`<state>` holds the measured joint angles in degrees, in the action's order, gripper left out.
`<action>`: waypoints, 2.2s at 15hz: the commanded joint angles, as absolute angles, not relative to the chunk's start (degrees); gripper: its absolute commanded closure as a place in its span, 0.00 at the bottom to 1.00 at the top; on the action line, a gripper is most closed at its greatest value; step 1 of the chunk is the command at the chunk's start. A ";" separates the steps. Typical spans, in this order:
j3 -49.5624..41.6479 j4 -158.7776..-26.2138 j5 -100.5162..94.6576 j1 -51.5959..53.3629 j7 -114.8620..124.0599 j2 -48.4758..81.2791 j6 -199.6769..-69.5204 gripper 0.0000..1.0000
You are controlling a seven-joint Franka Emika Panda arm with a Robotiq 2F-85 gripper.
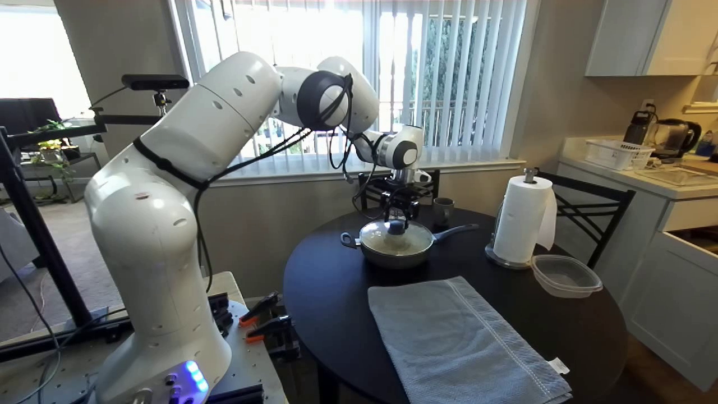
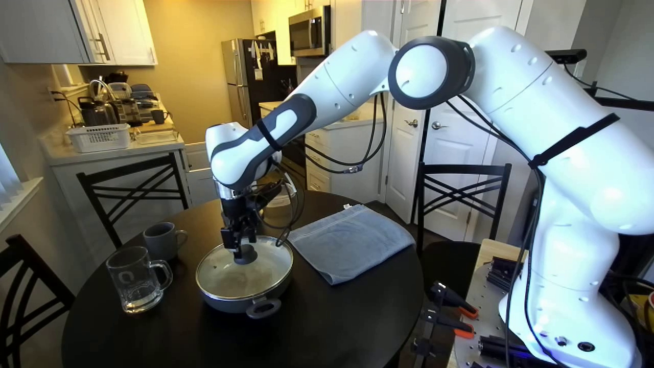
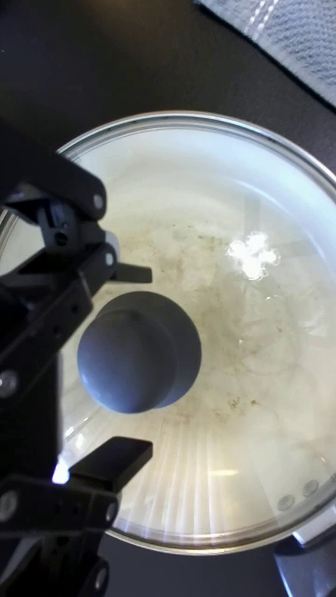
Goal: Put the glass lid on the blue towel.
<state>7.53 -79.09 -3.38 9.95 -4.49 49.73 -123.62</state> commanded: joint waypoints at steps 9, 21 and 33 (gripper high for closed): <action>8.78 -77.62 -1.24 8.45 -8.18 50.38 -121.56 0.68; 9.18 -76.03 -1.11 8.07 -9.78 51.85 -120.54 0.63; 9.01 -78.91 -1.56 9.13 -8.10 46.53 -119.75 0.68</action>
<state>8.52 -75.93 -2.39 9.27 -7.40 51.30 -120.51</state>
